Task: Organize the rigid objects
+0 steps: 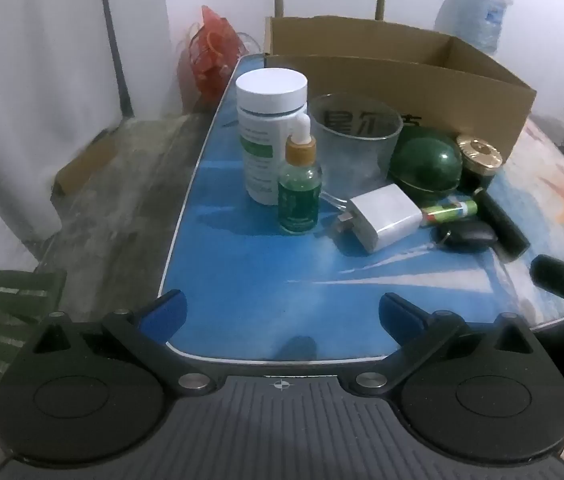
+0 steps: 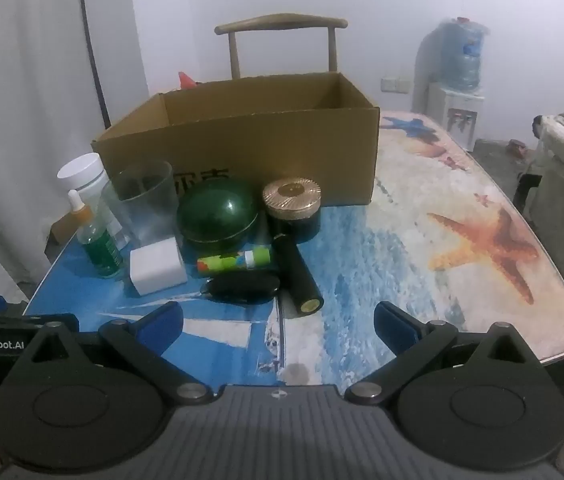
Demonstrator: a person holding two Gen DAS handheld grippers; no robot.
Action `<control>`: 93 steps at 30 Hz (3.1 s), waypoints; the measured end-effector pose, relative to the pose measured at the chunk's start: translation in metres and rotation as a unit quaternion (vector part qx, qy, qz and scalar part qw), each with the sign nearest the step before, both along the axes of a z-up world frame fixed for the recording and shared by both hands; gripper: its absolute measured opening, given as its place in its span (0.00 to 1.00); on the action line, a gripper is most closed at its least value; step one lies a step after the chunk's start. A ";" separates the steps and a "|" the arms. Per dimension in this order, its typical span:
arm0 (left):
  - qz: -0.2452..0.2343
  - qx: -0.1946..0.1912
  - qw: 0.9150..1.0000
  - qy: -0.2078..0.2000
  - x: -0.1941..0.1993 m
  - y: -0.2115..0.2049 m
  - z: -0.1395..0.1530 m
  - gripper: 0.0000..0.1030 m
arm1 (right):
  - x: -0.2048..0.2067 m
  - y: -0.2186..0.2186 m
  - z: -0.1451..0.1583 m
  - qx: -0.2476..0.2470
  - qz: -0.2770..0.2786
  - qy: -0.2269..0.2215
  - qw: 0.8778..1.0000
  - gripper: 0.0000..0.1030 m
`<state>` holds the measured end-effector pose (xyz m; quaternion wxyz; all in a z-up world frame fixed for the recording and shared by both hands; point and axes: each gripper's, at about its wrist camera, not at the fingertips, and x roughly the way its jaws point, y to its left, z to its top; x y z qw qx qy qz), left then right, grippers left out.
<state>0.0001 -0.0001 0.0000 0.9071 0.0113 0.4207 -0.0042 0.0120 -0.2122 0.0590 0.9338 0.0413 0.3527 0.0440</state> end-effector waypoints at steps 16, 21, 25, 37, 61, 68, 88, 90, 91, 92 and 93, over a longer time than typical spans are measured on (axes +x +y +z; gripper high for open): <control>0.020 -0.001 1.000 0.010 0.002 0.006 -0.002 1.00 | 0.006 -0.001 0.000 -0.005 0.000 0.005 1.000 1.00; 0.023 -0.001 1.000 0.013 0.003 0.007 -0.003 1.00 | 0.006 0.002 0.000 -0.005 0.000 0.004 1.000 1.00; 0.022 0.000 1.000 0.014 0.003 0.007 -0.003 1.00 | 0.005 0.002 0.000 -0.005 0.001 0.004 1.000 1.00; 0.026 -0.002 0.999 0.019 0.004 0.010 -0.005 1.00 | 0.005 0.006 -0.001 -0.009 0.004 0.007 1.000 1.00; 0.027 -0.003 0.999 0.020 0.005 0.012 -0.005 1.00 | 0.007 0.008 -0.001 -0.012 0.005 0.011 1.000 1.00; 0.027 -0.003 0.999 0.020 0.005 0.012 -0.005 1.00 | 0.008 0.008 -0.001 -0.012 0.005 0.011 1.000 1.00; 0.027 -0.002 0.999 0.020 0.005 0.015 -0.005 1.00 | 0.008 0.007 -0.001 -0.010 0.004 0.011 1.000 1.00; 0.027 -0.002 0.999 0.020 0.005 0.015 -0.005 1.00 | 0.008 0.007 -0.001 -0.010 0.005 0.012 1.000 1.00; 0.027 -0.001 0.999 0.020 0.005 0.015 -0.003 1.00 | 0.009 0.007 -0.001 -0.010 0.005 0.012 1.000 1.00; 0.027 -0.001 0.999 0.021 0.005 0.016 -0.003 1.00 | 0.009 0.007 -0.001 -0.009 0.005 0.013 1.000 1.00; 0.027 -0.001 0.999 0.021 0.005 0.016 -0.003 1.00 | 0.009 0.007 -0.001 -0.009 0.005 0.013 1.000 1.00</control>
